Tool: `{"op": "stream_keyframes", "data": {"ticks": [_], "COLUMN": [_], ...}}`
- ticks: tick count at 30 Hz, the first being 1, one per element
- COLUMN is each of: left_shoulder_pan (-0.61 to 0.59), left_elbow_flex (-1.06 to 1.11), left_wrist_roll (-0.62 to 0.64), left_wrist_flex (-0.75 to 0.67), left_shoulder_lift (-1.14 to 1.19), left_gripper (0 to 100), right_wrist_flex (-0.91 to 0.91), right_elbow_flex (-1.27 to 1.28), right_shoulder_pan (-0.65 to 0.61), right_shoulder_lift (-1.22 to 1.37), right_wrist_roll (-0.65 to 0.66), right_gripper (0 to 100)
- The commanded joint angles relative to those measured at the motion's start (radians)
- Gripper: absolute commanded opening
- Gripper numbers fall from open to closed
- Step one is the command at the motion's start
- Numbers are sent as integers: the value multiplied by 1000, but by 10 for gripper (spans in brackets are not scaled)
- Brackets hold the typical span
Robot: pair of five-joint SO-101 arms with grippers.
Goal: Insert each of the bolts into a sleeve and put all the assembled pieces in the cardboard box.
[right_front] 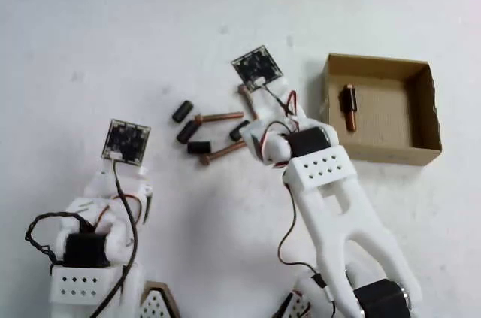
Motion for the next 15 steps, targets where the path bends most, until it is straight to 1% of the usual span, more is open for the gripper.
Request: {"op": "stream_keyframes", "data": {"ticks": [1,4,9,15], "left_shoulder_pan": [-8,-8,-8,-8], "left_elbow_flex": [-48,-46,-26,-26], "left_wrist_roll": [-3,-3,-3,-3], "left_wrist_flex": [-2,-2,-9,-9], "left_shoulder_lift": [-12,-12,-12,-12], "left_gripper": [24,24,24,24], "right_wrist_flex": [5,48,202,331], "right_elbow_flex": [-69,-157,-402,-681], "right_shoulder_pan": [13,13,12,12], "right_shoulder_lift": [18,108,354,604], "right_wrist_roll": [-103,-184,-275,-546], "right_gripper": [62,63,63,63]}}
